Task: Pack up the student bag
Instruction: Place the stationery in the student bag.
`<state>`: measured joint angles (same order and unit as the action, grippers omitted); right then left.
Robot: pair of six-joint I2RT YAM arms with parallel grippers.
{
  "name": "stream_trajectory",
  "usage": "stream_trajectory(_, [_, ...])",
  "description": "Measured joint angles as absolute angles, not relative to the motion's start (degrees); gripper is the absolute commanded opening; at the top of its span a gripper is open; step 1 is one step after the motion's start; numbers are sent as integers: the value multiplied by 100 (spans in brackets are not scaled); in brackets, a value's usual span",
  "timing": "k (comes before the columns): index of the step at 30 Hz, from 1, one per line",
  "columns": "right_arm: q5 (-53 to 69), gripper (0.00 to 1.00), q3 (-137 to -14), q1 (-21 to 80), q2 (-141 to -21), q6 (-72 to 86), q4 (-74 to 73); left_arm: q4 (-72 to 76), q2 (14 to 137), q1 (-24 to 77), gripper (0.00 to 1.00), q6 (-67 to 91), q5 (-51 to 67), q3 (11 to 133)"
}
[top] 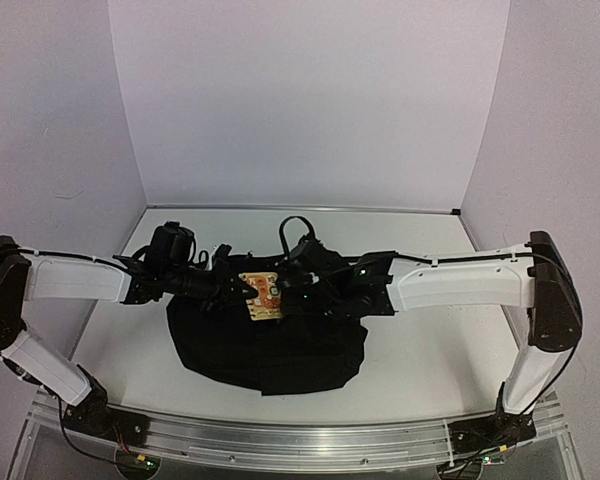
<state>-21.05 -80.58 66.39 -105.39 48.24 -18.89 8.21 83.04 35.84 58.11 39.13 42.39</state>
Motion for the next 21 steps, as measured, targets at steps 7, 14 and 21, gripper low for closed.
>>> stream_trajectory(7, [-2097, 0, -7949, 6639, -10462, 4918, -1755, 990, 8305, 3610, 0, 6054, 3782, 4134])
stream_trajectory(14, [-2095, 0, -7944, 6641, -10455, 4978, -1688, 1072, 8169, 3643, 0, 6247, 3622, 3937])
stream_trajectory(21, [-2094, 0, -7933, 6641, -10455, 5037, -1632, 1056, 7946, 3662, 0, 6334, 3437, 3778])
